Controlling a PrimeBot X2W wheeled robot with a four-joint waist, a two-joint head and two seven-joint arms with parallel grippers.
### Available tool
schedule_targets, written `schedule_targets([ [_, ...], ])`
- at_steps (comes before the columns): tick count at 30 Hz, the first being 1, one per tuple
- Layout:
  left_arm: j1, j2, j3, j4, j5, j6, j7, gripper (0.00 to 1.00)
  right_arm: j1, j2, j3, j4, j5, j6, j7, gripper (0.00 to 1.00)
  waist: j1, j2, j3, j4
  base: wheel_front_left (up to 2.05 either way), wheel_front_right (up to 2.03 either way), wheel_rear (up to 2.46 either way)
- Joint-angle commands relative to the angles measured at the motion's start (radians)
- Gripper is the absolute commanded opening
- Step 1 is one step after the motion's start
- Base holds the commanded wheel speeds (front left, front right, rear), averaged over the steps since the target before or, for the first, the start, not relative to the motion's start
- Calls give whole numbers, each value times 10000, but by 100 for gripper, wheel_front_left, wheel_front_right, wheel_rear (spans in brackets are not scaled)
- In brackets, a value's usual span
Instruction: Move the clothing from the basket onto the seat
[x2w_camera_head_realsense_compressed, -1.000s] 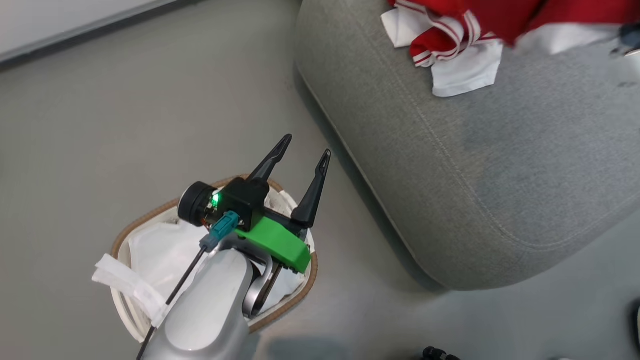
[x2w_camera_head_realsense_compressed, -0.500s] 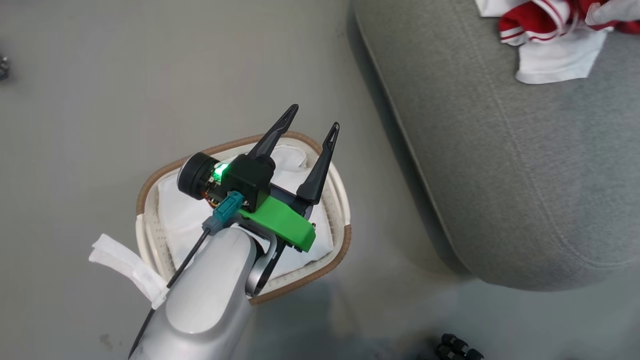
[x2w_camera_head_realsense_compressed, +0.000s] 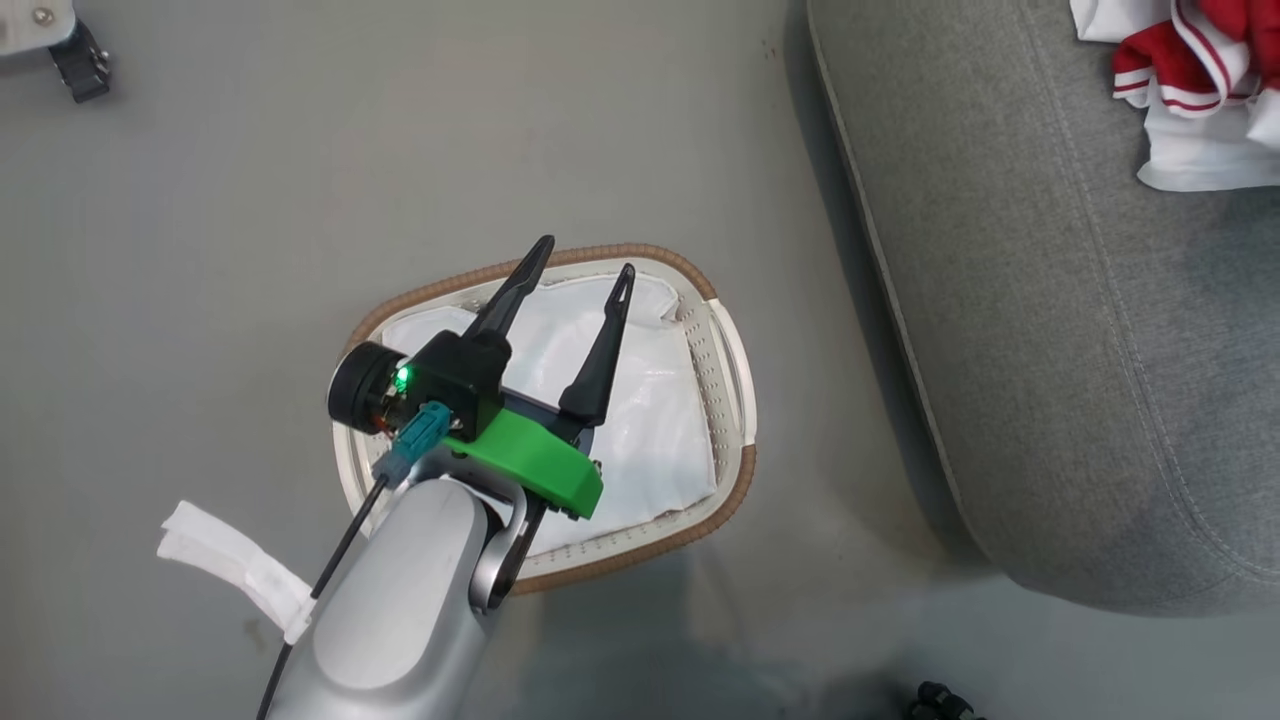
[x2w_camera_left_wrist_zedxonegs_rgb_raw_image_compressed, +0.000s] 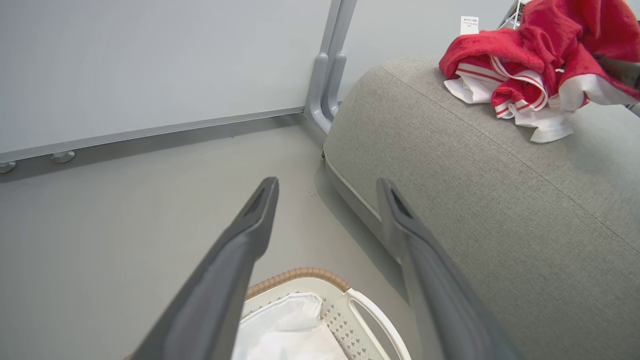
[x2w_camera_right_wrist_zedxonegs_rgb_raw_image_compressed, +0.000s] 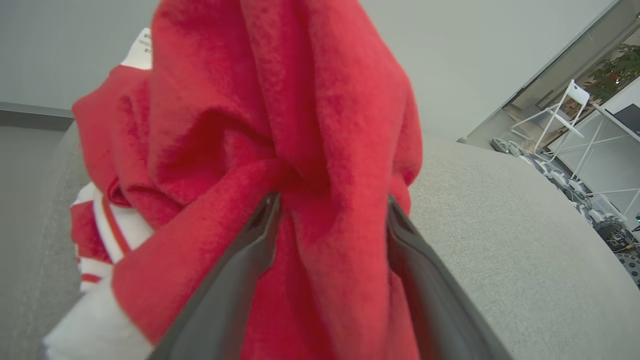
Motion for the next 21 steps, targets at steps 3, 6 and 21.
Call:
schedule_targets([
  [3,378,17,321,-18,58,-35,-4,100,884,401,-57,-774,181,-14,-20,100,-1,0,-624,-171,0,0,0],
  [6,684,15,650,-42,113,-33,-4,100,1740,834,-26,-1708,383,-14,-18,100,-1,0,-1042,-250,0,0,0],
  [21,2306,7,2561,-245,719,369,-4,100,4400,2513,2327,-4316,1564,-14,-20,100,-1,0,-2755,323,0,0,0],
])
